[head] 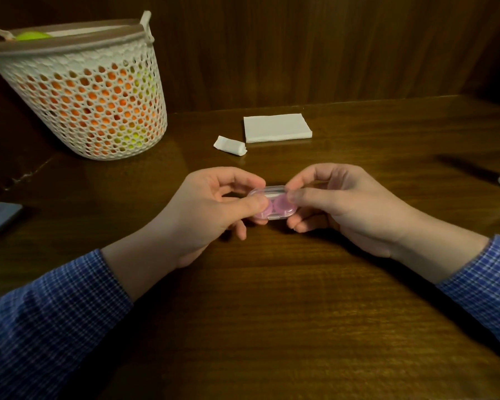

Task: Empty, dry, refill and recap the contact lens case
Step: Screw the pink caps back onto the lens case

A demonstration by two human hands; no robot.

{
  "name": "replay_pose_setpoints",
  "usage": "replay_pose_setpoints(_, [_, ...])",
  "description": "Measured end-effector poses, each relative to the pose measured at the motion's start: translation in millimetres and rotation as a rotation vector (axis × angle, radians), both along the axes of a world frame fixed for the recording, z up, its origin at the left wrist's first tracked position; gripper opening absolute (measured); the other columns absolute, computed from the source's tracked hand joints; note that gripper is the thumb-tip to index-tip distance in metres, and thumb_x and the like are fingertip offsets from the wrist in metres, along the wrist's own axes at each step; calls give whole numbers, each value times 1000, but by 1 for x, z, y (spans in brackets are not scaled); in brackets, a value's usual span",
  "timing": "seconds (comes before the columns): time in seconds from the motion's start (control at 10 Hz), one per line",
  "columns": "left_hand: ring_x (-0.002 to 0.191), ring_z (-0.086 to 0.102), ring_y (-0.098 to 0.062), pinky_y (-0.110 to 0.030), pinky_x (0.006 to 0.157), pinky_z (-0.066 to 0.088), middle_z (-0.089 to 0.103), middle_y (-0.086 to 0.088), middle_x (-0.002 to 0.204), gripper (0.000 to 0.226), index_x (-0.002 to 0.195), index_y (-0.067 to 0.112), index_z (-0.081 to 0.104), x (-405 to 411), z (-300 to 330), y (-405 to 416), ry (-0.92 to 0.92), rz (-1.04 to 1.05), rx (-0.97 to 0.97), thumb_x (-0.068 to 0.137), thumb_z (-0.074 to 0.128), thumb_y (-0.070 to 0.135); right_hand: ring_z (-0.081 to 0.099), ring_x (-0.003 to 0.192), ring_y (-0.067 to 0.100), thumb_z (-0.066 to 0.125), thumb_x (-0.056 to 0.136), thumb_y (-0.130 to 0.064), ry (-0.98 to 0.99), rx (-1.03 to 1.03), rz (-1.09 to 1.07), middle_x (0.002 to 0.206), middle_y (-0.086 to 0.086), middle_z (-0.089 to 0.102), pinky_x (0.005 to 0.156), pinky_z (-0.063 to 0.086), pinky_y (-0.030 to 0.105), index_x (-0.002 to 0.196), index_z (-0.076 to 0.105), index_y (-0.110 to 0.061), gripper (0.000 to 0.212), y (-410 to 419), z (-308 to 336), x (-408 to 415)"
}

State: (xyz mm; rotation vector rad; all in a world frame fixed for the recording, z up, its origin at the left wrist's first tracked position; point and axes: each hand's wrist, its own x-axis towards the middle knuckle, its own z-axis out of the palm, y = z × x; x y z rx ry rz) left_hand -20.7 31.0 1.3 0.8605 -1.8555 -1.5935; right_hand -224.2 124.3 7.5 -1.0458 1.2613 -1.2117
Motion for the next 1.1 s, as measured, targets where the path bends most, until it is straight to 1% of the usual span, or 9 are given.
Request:
replay_pose_setpoints(0.1, [73,74,-15,-20,49,52,76,-1,98,46,111,16,75,0,0,-3,-13,16,0,66,77,27,75,72,23,81,71,-27,191,-117,2,92,6,77,63,64,30,111,68,-12,45,2,-3,1])
replay_pose_setpoints(0.2, [66,70,-11,-20,53,54,77,5,95,42,109,19,77,2,1,-9,-16,22,22,67,78,26,75,82,20,86,76,-32,585,-339,27,107,-10,71,69,64,33,113,68,-22,43,3,-6,4])
replay_pose_setpoints(0.3, [61,67,-12,-22,58,57,77,7,97,29,110,23,77,5,0,-17,-77,45,-78,82,79,20,70,86,8,79,81,-39,786,-454,18,99,-14,72,70,60,24,109,71,-24,32,-6,-7,6])
replay_pose_setpoints(0.4, [78,74,-7,-22,66,61,75,7,101,28,118,25,72,6,-1,-27,-174,115,-378,91,75,20,66,89,2,74,80,-47,853,-463,7,97,-17,71,75,56,18,106,72,-27,32,-26,-6,8])
replay_pose_setpoints(0.5, [99,66,2,-16,78,57,68,16,111,32,123,28,69,10,0,-36,-297,118,-704,91,74,30,65,88,3,78,83,-42,897,-409,-33,98,-19,69,74,56,21,102,70,-33,23,-55,-9,14])
replay_pose_setpoints(0.6, [105,60,-2,-21,90,50,65,14,115,33,124,27,70,14,0,-47,-384,118,-822,92,73,31,59,81,-2,83,84,-34,933,-377,-57,93,-21,65,67,45,17,96,68,-35,19,-82,-14,22])
replay_pose_setpoints(0.7, [109,58,-5,-30,100,48,64,16,116,31,125,30,68,18,-2,-57,-508,104,-830,94,71,31,58,88,-4,81,85,-33,991,-357,-14,93,-21,64,69,40,12,93,66,-38,18,-96,-19,29])
replay_pose_setpoints(0.9, [105,58,-1,-12,86,41,63,18,113,30,125,32,67,20,-7,-67,-505,78,-818,95,69,31,60,91,-2,78,86,-36,1036,-361,-11,96,-20,64,69,43,14,98,65,-39,18,-100,-22,31])
replay_pose_setpoints(1.1, [104,60,-3,-21,92,49,66,15,113,30,124,29,68,24,-5,-63,-482,77,-819,94,70,32,62,74,-1,79,85,-42,970,-360,-128,104,-24,60,60,42,9,112,63,-38,32,-86,-19,29])
